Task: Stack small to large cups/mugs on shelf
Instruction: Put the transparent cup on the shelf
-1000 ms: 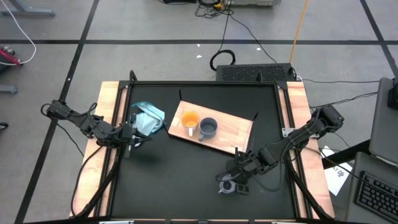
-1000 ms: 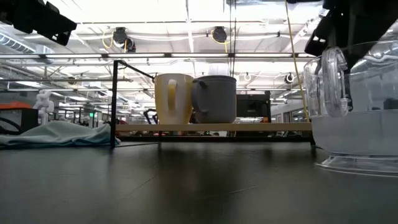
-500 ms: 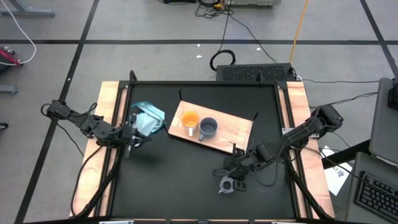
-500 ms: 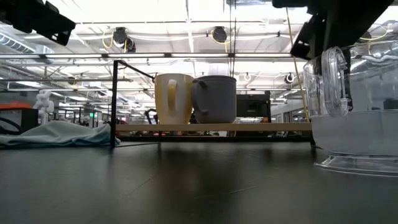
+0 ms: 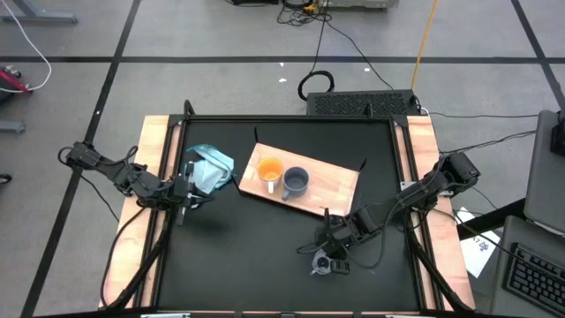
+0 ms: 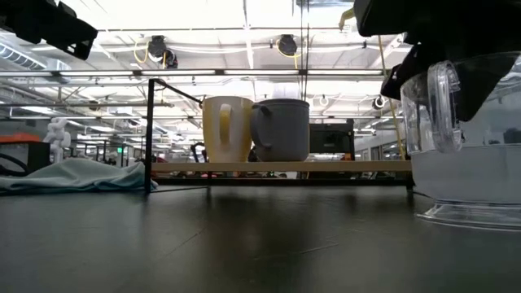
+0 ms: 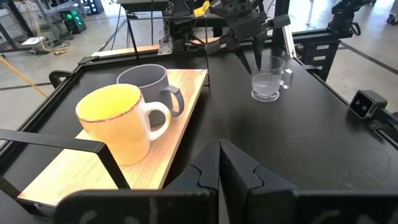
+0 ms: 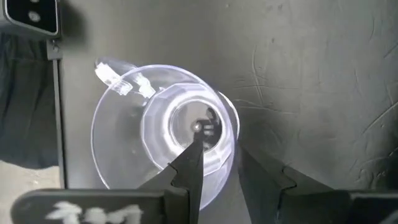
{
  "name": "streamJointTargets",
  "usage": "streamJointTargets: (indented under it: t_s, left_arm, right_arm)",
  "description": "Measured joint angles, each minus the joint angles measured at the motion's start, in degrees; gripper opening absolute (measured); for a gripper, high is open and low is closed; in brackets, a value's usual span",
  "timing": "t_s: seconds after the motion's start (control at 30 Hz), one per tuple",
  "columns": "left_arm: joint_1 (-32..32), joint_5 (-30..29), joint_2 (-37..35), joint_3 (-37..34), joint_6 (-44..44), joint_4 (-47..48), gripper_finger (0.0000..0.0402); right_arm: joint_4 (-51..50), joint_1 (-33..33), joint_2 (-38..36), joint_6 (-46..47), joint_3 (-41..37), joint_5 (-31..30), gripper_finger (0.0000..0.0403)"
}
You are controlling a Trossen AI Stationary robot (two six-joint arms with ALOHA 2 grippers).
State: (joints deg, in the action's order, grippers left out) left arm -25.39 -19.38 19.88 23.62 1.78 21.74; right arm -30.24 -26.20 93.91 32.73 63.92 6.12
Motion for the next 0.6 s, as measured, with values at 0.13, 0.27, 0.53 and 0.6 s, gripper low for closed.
streamJointTargets:
  t_s: [0.13,0.27,0.53,0.6]
  left_arm:
    - [0.0,0.0,0.0,0.0,0.0,0.0,0.0012]
    - [0.0,0.0,0.0,0.0,0.1,-0.1,0.0012]
    - [0.0,0.0,0.0,0.0,0.2,-0.1,0.0012]
    - [0.0,0.0,0.0,0.0,0.2,-0.1,0.0012]
  right_arm:
    - [0.0,0.0,0.0,-4.1,0.0,-0.3,0.0076]
    - [0.0,0.3,0.0,-8.5,0.0,-3.2,0.0026]
    - [3.3,1.6,0.0,-17.1,0.0,-3.3,0.0004]
    - [4.4,1.9,0.0,-19.3,0.0,-3.3,0.0003]
